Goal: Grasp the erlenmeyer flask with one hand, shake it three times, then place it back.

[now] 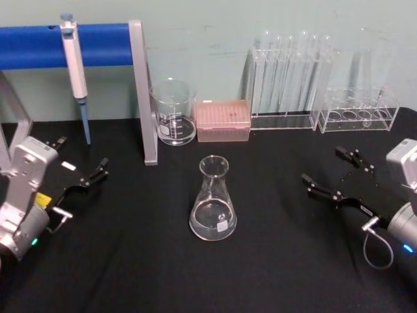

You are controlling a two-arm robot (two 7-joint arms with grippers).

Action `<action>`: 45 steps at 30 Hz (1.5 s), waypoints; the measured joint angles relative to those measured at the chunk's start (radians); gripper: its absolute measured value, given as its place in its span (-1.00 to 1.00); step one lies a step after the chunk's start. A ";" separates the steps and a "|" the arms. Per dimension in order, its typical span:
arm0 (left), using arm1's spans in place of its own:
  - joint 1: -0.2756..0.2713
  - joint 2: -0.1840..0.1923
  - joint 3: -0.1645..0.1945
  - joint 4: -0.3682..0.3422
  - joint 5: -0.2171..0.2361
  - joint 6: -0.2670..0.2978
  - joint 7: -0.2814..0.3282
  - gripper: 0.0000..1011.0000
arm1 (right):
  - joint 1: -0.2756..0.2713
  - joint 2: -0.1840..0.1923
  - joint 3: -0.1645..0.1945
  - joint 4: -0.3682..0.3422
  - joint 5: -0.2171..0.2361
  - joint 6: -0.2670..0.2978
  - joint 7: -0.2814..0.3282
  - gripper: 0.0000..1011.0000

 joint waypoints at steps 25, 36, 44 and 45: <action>0.000 0.000 0.000 0.000 0.000 0.000 0.000 0.98 | 0.015 -0.027 -0.013 -0.046 0.148 -0.002 0.351 0.98; 0.000 0.000 0.000 0.000 0.000 0.000 0.000 0.98 | 0.090 -0.085 -0.058 0.026 0.158 0.012 0.445 0.98; 0.000 0.000 0.000 0.000 0.000 0.000 0.000 0.98 | 0.143 -0.123 -0.091 0.085 0.176 0.027 0.484 0.98; 0.000 0.000 0.000 0.000 0.000 0.000 0.000 0.98 | 0.150 -0.128 -0.094 0.094 0.178 0.028 0.488 0.98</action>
